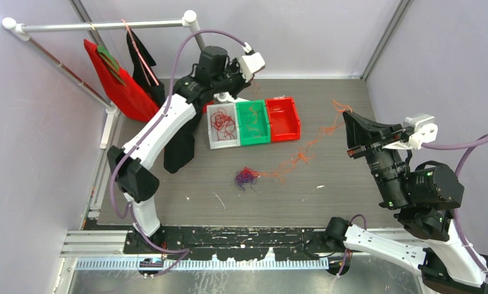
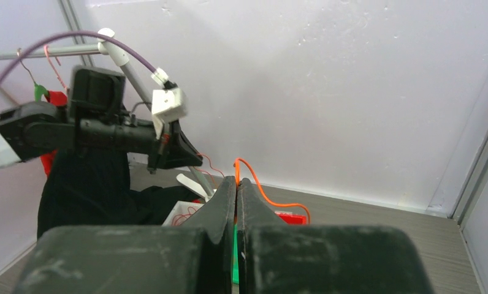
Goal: Untangle the cables
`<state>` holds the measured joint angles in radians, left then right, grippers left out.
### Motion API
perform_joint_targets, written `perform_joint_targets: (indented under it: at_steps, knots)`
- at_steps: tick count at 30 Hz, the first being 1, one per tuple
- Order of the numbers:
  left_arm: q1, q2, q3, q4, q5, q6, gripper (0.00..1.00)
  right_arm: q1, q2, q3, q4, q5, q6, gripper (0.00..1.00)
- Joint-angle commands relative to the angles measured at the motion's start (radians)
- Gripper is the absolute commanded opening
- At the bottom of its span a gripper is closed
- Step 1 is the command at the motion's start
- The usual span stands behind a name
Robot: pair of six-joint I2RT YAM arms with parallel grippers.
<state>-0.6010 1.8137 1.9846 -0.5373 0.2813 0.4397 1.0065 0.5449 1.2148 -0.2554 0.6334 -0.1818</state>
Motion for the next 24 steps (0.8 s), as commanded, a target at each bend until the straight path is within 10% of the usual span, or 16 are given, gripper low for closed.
perform_joint_targets:
  at_steps: [1, 24]
  knots:
    - [-0.004, 0.036, 0.042, 0.124, -0.040, 0.045, 0.00, 0.000, -0.018, 0.029, 0.029, 0.021, -0.022, 0.01]
    - [-0.020, 0.185, -0.137, 0.215, -0.067, 0.076, 0.00, 0.001, 0.005, 0.051, -0.005, 0.008, 0.036, 0.01]
